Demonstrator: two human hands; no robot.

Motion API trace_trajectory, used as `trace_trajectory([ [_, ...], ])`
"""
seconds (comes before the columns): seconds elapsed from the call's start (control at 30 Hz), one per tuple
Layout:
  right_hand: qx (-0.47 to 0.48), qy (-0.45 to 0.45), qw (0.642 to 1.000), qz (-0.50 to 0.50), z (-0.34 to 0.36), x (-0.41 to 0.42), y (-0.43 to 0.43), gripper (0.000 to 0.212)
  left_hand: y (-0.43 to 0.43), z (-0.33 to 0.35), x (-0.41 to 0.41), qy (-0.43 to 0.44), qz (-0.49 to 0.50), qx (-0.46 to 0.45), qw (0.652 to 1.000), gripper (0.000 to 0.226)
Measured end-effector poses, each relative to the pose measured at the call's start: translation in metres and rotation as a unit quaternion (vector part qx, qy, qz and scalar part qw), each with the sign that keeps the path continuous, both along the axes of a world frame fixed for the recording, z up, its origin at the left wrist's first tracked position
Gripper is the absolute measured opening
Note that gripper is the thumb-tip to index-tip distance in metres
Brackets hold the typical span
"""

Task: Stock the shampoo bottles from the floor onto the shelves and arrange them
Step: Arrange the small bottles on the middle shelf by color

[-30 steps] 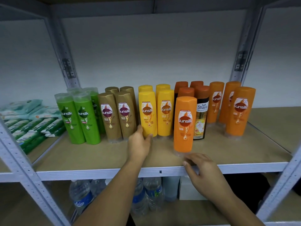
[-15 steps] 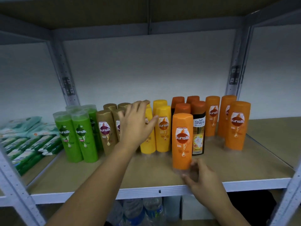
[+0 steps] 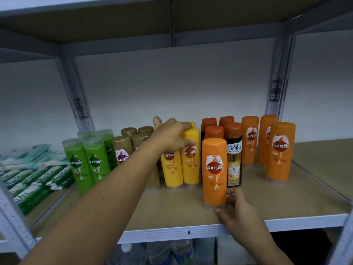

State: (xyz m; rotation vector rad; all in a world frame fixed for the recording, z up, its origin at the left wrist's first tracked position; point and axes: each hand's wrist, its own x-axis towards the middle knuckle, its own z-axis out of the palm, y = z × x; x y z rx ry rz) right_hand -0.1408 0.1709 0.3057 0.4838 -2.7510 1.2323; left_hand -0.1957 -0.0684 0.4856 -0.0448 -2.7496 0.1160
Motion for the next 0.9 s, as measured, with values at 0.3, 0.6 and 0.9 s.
trace_trajectory([
  [0.3, 0.006, -0.003, 1.0, -0.002, 0.002, 0.0, -0.001, 0.047, -0.004, 0.004, -0.002, -0.016, -0.001, -0.011, 1.0, 0.061],
  [0.6, 0.034, -0.01, 0.999, -0.005, 0.003, -0.002, -0.005, 0.064, -0.004, -0.001, 0.006, -0.006, 0.012, -0.029, 0.999, 0.072],
  [0.9, 0.017, 0.004, 1.0, 0.01, 0.007, 0.001, -0.005, 0.062, -0.001, -0.087, 0.074, 0.208, -0.191, 0.111, 0.953, 0.036],
])
